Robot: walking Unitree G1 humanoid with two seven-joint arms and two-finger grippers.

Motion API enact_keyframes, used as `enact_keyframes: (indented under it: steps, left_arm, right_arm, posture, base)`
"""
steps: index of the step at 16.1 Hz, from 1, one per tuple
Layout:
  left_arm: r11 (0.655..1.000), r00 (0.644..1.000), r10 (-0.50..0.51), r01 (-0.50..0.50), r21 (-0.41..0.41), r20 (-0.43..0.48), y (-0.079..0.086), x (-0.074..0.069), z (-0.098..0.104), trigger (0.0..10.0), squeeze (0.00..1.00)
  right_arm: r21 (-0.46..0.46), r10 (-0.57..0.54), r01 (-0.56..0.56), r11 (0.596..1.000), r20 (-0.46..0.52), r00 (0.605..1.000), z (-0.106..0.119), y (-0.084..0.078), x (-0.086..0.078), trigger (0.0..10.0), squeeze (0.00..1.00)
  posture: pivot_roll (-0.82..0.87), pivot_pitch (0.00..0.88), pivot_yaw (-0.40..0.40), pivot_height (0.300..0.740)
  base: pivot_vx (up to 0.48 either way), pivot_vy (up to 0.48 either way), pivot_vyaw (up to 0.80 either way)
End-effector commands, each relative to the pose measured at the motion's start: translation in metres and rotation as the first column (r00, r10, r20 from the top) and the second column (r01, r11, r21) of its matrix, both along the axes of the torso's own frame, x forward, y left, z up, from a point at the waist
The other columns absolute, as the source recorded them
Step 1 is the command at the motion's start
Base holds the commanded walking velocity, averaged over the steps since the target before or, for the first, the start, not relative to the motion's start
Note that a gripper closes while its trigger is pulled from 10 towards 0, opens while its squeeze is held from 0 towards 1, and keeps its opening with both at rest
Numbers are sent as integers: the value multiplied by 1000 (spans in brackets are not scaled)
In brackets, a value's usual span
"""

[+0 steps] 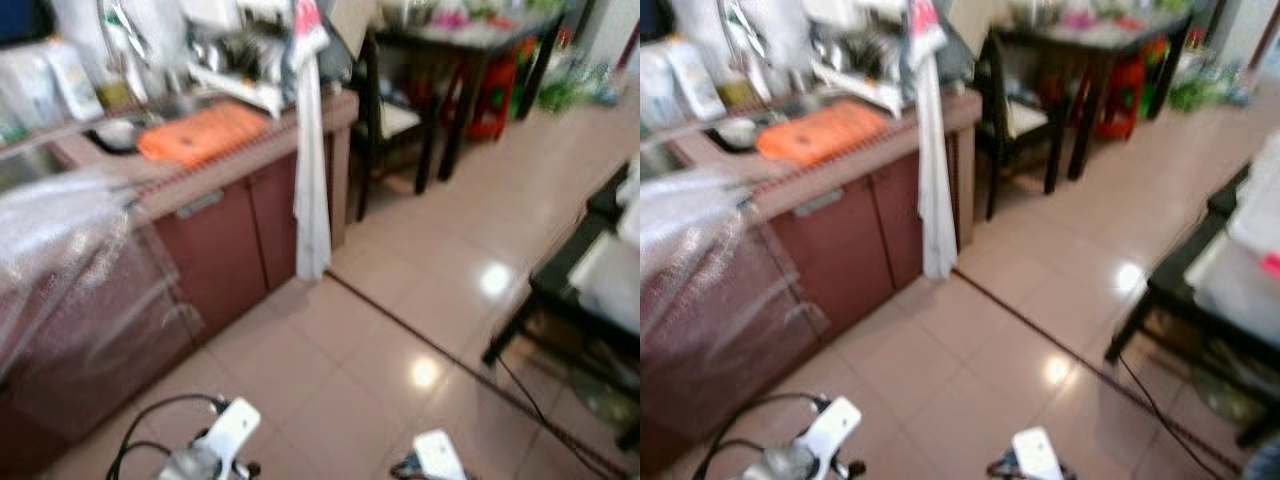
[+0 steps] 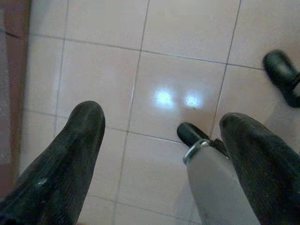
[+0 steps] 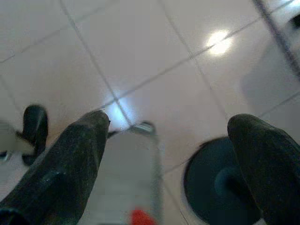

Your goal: Kitchen organization

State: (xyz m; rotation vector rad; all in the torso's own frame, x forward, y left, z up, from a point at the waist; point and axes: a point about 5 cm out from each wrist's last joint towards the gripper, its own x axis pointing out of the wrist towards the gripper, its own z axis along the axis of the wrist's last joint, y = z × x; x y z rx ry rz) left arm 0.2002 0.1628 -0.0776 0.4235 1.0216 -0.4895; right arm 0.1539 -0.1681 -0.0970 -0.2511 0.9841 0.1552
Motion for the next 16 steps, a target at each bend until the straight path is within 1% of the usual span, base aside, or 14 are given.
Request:
enact_keyframes:
  steps: [1, 6, 7, 11, 16]
  left_arm:
    - [1000, 1000, 20, -19, -18, 24, -4, 6, 3, 10000, 0]
    - [996, 997, 82, -82, -37, 5, -2, 2, 0, 10000, 0]
    - [996, 997, 81, -81, -35, 6, -2, 1, 0, 10000, 0]
    - [997, 998, 67, -66, -36, 7, -2, 3, 1, 10000, 0]
    - [1000, 1000, 17, -16, -21, 9, -3, 5, 3, 10000, 0]
  right_arm:
    - [-9, -3, 3, 1000, -33, 999, -2, -5, -6, 10000, 0]
    - [-14, 15, -16, 1000, -31, 999, -1, -7, -4, 10000, 0]
    - [-14, 16, -17, 1000, -31, 999, -1, -7, -4, 10000, 0]
    - [-9, 16, -16, 1000, -31, 999, -1, -6, -4, 10000, 0]
    - [-4, 7, -7, 1000, -28, 1000, -1, -4, -3, 10000, 0]
  posture:
    - [-152, 0, 48, 740]
    - [-156, 0, 34, 740]
    - [-156, 0, 34, 740]
    - [-157, 0, 40, 740]
    - [-154, 0, 53, 740]
  base:
    - [0, 0, 0]
    - [0, 0, 0]
    - [0, 0, 0]
    - [319, 0, 0]
    - [397, 0, 0]
